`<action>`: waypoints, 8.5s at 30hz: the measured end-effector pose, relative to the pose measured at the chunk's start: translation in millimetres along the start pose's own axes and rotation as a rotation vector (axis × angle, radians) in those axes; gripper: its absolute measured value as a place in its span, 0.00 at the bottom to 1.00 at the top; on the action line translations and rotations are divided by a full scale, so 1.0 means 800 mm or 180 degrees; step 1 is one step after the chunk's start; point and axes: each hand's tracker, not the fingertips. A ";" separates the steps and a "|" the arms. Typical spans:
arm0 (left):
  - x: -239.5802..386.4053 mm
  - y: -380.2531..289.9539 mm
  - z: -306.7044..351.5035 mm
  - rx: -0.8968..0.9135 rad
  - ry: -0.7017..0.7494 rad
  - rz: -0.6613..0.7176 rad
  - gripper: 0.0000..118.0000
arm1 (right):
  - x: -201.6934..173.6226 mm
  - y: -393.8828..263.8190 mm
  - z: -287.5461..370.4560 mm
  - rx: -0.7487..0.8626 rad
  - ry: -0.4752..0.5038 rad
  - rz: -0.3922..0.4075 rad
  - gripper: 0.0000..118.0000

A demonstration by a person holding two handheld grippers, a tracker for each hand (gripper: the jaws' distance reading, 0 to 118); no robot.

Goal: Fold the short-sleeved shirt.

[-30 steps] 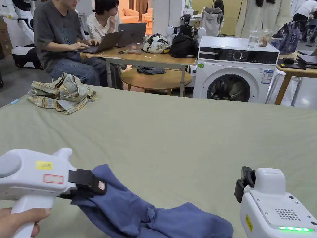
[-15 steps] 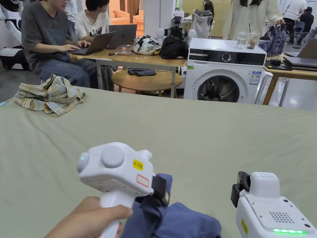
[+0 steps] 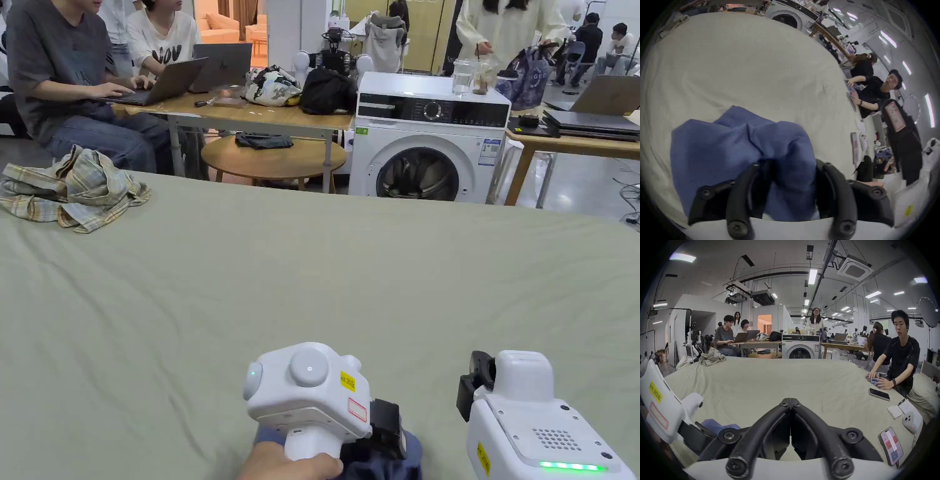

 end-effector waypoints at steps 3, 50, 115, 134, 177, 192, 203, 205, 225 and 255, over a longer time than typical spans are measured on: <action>0.002 -0.003 0.031 0.0066 -0.0001 -0.0089 0.45 | 0.003 0.000 0.001 0.0004 -0.0004 0.0014 0.00; -0.077 -0.081 0.173 0.3615 0.1225 -0.1319 0.00 | -0.017 0.040 -0.022 0.0330 -0.0050 -0.0120 0.00; -0.243 -0.046 0.026 0.0276 -0.1501 0.0575 0.20 | -0.071 -0.095 -0.039 -0.1583 0.0406 0.0092 0.00; -0.293 -0.021 0.285 0.0483 -0.0607 0.0496 0.20 | -0.149 0.022 -0.033 -0.0288 0.0672 0.0150 0.00; -0.480 -0.035 0.561 0.0810 0.2595 0.0874 0.48 | -0.328 0.032 -0.081 -0.0440 0.1397 0.0458 0.00; -0.299 -0.059 0.316 0.2165 0.1681 -0.0244 0.48 | -0.247 0.039 -0.075 -0.0402 0.1082 0.0299 0.00; -0.150 -0.042 0.196 0.3107 0.1916 -0.0787 0.48 | -0.103 0.054 -0.059 -0.0043 0.0335 0.0007 0.00; -0.134 -0.039 0.187 0.3189 0.1930 -0.0900 0.48 | -0.083 0.057 -0.057 0.0016 0.0240 -0.0030 0.00; -0.095 -0.041 0.164 0.3407 0.1861 -0.0939 0.00 | -0.033 0.049 -0.052 0.0347 -0.0074 -0.0124 0.00; -0.085 -0.045 0.178 0.3585 0.1832 -0.1122 0.67 | -0.042 0.055 -0.055 0.0387 -0.0179 -0.0189 0.70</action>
